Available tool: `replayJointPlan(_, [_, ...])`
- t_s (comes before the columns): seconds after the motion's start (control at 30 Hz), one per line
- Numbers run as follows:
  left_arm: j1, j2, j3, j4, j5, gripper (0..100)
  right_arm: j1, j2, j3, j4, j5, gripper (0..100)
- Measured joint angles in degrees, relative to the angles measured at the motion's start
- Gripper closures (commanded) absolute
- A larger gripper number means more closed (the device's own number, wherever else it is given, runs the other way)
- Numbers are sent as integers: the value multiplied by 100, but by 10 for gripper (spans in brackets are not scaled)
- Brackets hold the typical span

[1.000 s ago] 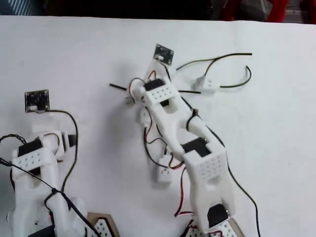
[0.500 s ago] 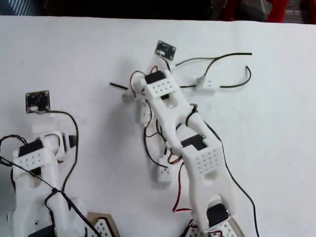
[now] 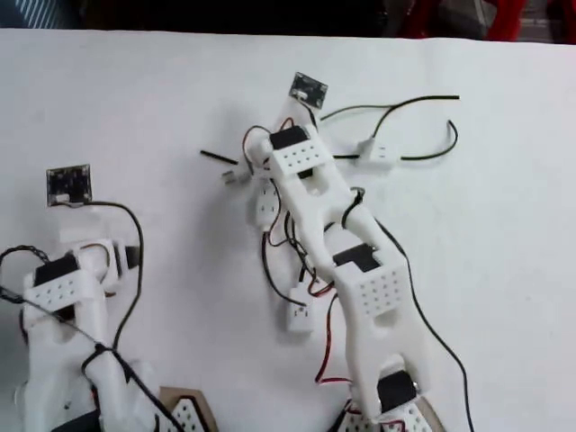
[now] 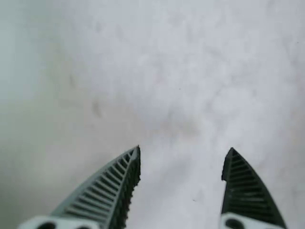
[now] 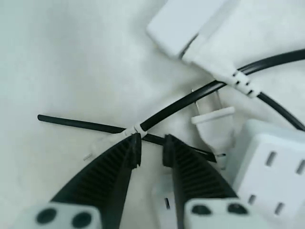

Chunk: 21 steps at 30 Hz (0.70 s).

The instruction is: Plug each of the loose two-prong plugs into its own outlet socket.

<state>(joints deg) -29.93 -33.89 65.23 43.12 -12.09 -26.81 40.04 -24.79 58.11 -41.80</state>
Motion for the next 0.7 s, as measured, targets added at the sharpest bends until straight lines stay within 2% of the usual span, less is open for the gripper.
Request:
replayJointPlan(0.2, [0,0,0,0,0,725,0,0,0,-237,0,901])
replayJointPlan(0.7, [0,0,0,0,0,725,255,105,0,-501,0,905])
